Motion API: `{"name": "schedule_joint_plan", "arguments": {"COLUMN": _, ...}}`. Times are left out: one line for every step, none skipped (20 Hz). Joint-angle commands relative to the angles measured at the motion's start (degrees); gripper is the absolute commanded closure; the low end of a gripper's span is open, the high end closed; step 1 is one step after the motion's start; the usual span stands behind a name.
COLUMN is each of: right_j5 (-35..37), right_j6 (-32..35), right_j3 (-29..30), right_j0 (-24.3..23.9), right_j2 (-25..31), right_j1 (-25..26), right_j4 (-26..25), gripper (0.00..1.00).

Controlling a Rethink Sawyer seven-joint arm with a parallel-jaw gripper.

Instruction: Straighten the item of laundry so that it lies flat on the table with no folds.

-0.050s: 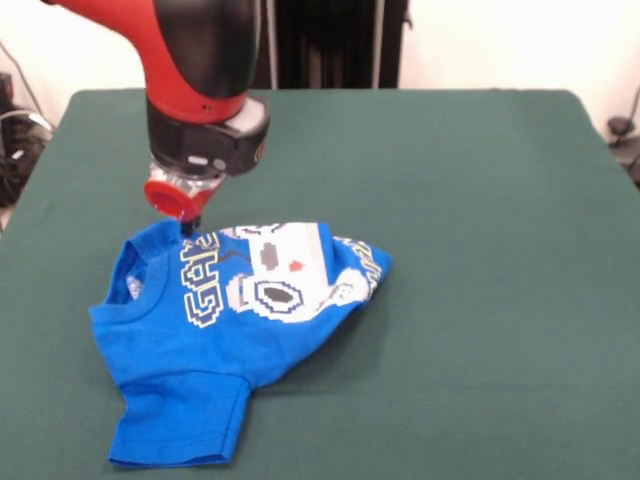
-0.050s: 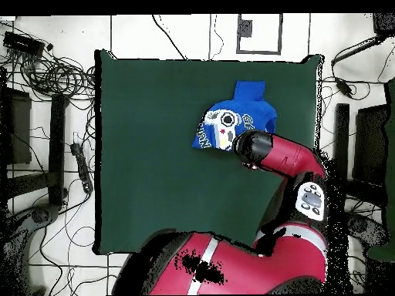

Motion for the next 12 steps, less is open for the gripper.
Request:
{"name": "schedule_joint_plan", "arguments": {"right_j5": -0.87, "right_j6": -3.7, "right_j3": 11.24, "right_j0": 1.23, "right_j2": 4.38, "right_j1": -1.9, "right_j4": -2.66, "gripper": 1.0}}
{"name": "schedule_joint_plan", "arguments": {"right_j5": -0.57, "right_j6": -3.6, "right_j3": 11.11, "right_j0": 1.2, "right_j2": 4.72, "right_j1": -2.1, "right_j4": -2.58, "gripper": 1.0}}
{"name": "schedule_joint_plan", "arguments": {"right_j5": -0.36, "right_j6": -3.39, "right_j3": 11.04, "right_j0": 1.22, "right_j2": 4.89, "right_j1": -2.25, "right_j4": -2.58, "gripper": 1.0}}
{"name": "schedule_joint_plan", "arguments": {"right_j5": -0.06, "right_j6": -3.06, "right_j3": 10.9, "right_j0": 1.31, "right_j2": 5.19, "right_j1": -2.43, "right_j4": -2.38, "gripper": 1.0}}
{"name": "schedule_joint_plan", "arguments": {"right_j5": 0.2, "right_j6": -2.78, "right_j3": 10.8, "right_j0": 1.4, "right_j2": 5.31, "right_j1": -2.54, "right_j4": -2.28, "gripper": 1.0}}
{"name": "schedule_joint_plan", "arguments": {"right_j5": 0.8, "right_j6": -2.57, "right_j3": 10.38, "right_j0": 1.58, "right_j2": 5.3, "right_j1": -2.63, "right_j4": -2.14, "gripper": 1.0}}
{"name": "schedule_joint_plan", "arguments": {"right_j5": 1.41, "right_j6": -2.35, "right_j3": 9.95, "right_j0": 1.77, "right_j2": 5.29, "right_j1": -2.71, "right_j4": -2.0, "gripper": 1.0}}
{"name": "schedule_joint_plan", "arguments": {"right_j5": 2.01, "right_j6": -2.38, "right_j3": 9.54, "right_j0": 1.77, "right_j2": 5.35, "right_j1": -2.82, "right_j4": -1.87, "gripper": 1.0}}
{"name": "schedule_joint_plan", "arguments": {"right_j5": 2.61, "right_j6": -2.42, "right_j3": 9.13, "right_j0": 1.77, "right_j2": 5.41, "right_j1": -2.92, "right_j4": -1.74, "gripper": 1.0}}
{"name": "schedule_joint_plan", "arguments": {"right_j5": 3.59, "right_j6": -2.31, "right_j3": 8.45, "right_j0": 1.87, "right_j2": 5.38, "right_j1": -2.97, "right_j4": -1.54, "gripper": 1.0}}
{"name": "schedule_joint_plan", "arguments": {"right_j5": 4.07, "right_j6": -2.23, "right_j3": 8.02, "right_j0": 1.96, "right_j2": 5.29, "right_j1": -3.0, "right_j4": -1.49, "gripper": 1.0}}
{"name": "schedule_joint_plan", "arguments": {"right_j5": 5.31, "right_j6": -2.15, "right_j3": 7.04, "right_j0": 2.18, "right_j2": 5.07, "right_j1": -3.03, "right_j4": -1.44, "gripper": 1.0}}
